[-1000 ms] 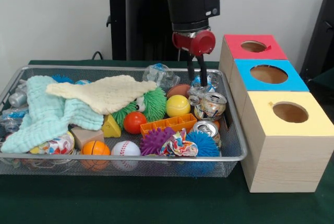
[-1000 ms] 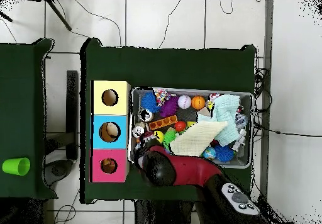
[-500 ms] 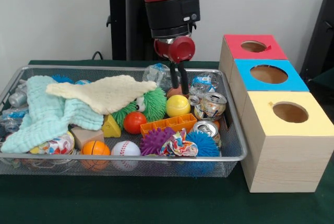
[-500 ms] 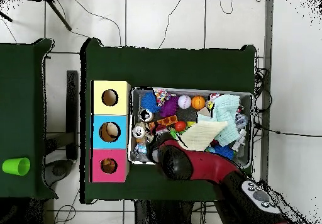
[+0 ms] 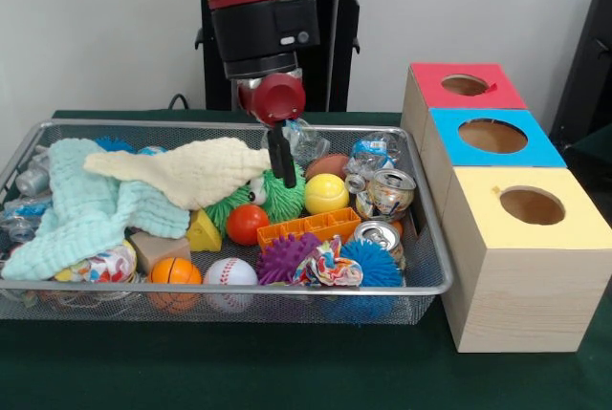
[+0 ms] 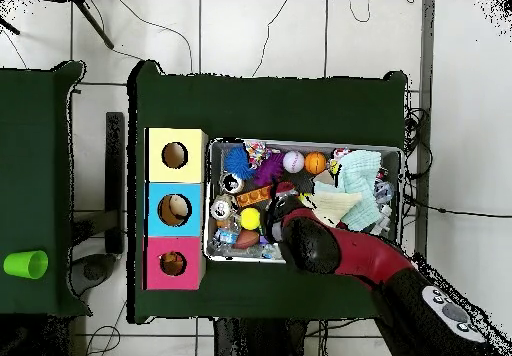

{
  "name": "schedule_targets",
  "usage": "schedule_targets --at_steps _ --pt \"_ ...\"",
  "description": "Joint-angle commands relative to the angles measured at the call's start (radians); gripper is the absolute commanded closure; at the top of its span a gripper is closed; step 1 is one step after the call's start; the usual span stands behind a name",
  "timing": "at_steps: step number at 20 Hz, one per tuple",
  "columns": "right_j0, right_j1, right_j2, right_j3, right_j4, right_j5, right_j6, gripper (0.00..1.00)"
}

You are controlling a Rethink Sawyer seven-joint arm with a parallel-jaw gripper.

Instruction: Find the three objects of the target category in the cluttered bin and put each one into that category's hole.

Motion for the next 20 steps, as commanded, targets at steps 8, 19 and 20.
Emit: schedule_targets --at_steps 8,19,20 --pt "-0.026 0.074 0.054 -0.202 -0.245 0.228 -0.288 0.00" --pt "-0.113 0.151 0.106 -0.241 -0.436 0.245 -0.318 0.00" --pt "-0.141 0.158 0.126 -0.241 -0.444 0.257 -0.337 0.00"
